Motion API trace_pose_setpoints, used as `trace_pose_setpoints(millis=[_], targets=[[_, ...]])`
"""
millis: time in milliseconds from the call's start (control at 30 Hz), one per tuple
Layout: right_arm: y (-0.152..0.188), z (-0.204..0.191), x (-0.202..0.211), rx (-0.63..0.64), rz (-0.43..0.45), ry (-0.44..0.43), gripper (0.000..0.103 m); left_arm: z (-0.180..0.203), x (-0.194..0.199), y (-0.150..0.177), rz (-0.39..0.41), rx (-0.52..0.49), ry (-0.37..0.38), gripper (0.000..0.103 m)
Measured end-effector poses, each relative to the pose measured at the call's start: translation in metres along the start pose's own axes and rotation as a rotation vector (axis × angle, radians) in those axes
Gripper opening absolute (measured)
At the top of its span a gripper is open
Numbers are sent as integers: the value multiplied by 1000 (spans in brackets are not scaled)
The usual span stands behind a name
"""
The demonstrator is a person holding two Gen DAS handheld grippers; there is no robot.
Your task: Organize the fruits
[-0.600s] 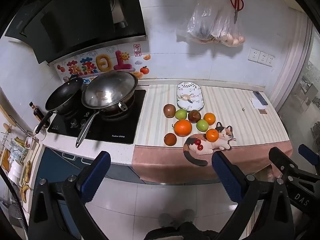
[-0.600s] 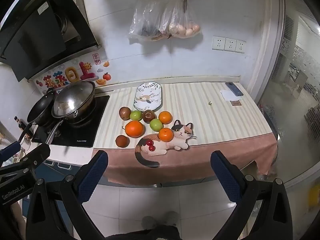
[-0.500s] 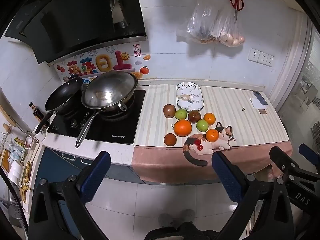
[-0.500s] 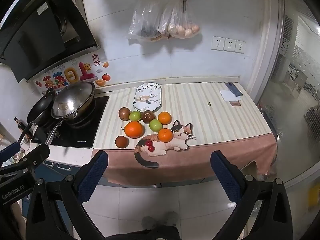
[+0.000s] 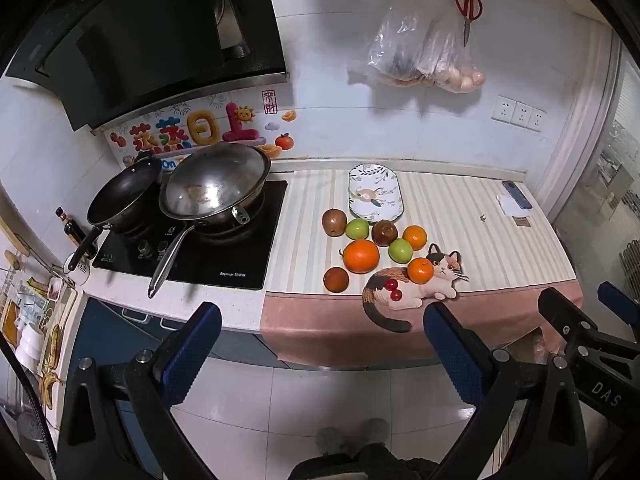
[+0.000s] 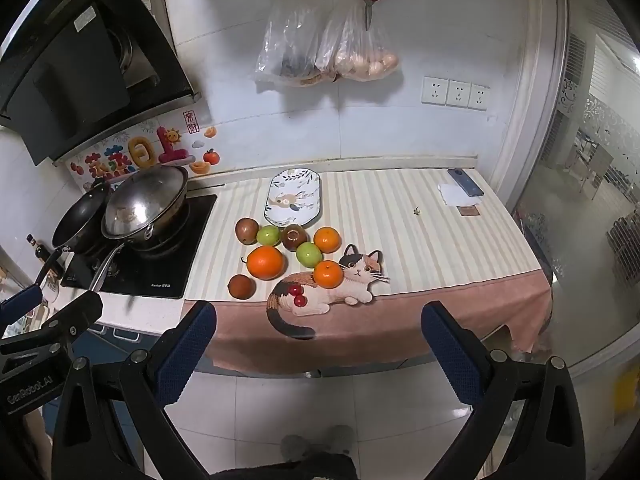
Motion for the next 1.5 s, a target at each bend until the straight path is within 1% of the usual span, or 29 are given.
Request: trace_pose_setpoints(millis=[233,433,933,1500], targets=[[5,2,2,3,0,2,103,-2,3,1,-1,-4,1,103],[-3,7,5,9,-2,0,103,5,4,5,-9,-5,-1,103],[4,9,7,12,7,8,103,3,4,6,-8,-7,2,103],[5,9,8,15,7,9,103,-1,6,7,-8,-3,9,103]])
Point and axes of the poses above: each gripper's, at about its wrist camera, not at the fingertips, and x roughly against the way its jaws point, z to its right, y to its underside, the point moved 1 cm from there along -x, roughly the way its jaws point, and after that the axes turned 1 degree about y, right-handed, at the moved point
